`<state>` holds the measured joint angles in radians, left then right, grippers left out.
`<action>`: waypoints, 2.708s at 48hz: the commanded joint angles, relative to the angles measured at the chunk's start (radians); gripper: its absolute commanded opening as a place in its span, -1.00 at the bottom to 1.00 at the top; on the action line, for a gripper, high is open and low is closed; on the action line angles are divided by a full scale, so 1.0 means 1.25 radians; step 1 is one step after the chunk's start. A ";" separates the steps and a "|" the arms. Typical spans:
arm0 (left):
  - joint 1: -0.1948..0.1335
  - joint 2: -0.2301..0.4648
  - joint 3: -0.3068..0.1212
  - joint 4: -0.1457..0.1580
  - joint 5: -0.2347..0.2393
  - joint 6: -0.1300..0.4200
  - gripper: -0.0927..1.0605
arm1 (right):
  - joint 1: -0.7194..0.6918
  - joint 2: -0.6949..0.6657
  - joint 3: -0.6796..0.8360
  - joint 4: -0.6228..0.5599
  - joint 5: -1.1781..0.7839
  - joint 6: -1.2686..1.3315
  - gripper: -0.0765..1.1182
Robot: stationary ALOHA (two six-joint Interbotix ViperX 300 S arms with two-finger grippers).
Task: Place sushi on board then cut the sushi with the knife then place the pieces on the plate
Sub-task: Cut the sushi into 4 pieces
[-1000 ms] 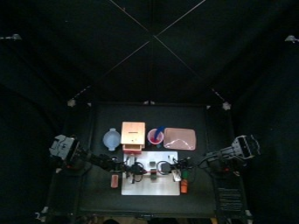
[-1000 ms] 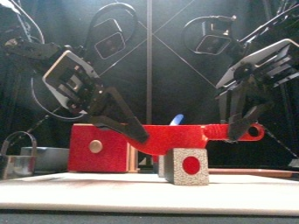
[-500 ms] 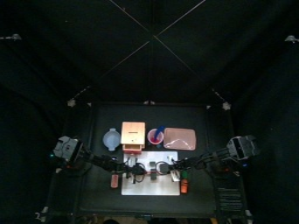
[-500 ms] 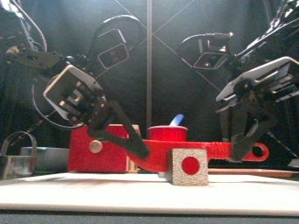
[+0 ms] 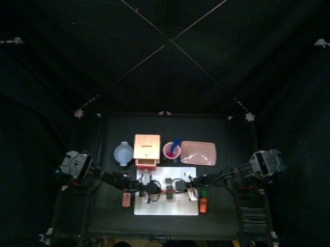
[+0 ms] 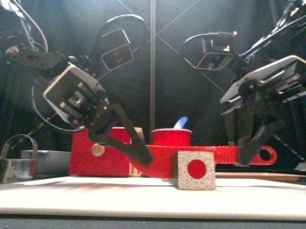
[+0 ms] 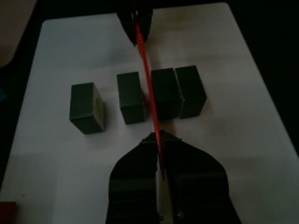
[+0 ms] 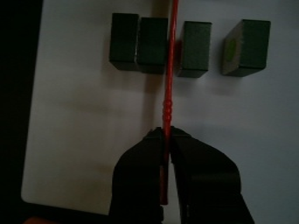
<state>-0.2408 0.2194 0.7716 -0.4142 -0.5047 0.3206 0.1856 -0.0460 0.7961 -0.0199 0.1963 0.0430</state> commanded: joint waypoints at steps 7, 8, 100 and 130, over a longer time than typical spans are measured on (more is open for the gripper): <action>0.009 -0.061 -0.018 0.004 -0.006 0.012 -0.24 | 0.010 -0.047 -0.056 -0.004 0.033 -0.004 -0.34; 0.007 -0.065 -0.018 0.004 -0.006 0.013 -0.24 | 0.010 -0.048 -0.058 -0.005 0.038 -0.004 -0.34; -0.037 -0.038 -0.029 -0.056 -0.002 0.066 -0.24 | 0.059 -0.102 -0.042 0.074 0.060 -0.002 -0.34; -0.043 -0.047 -0.031 -0.058 0.000 0.065 -0.24 | 0.063 -0.098 -0.036 0.106 0.059 -0.002 -0.34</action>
<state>-0.3022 0.1871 0.7563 -0.4863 -0.4985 0.3988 0.2562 -0.1519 0.7670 0.1028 0.2915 0.0445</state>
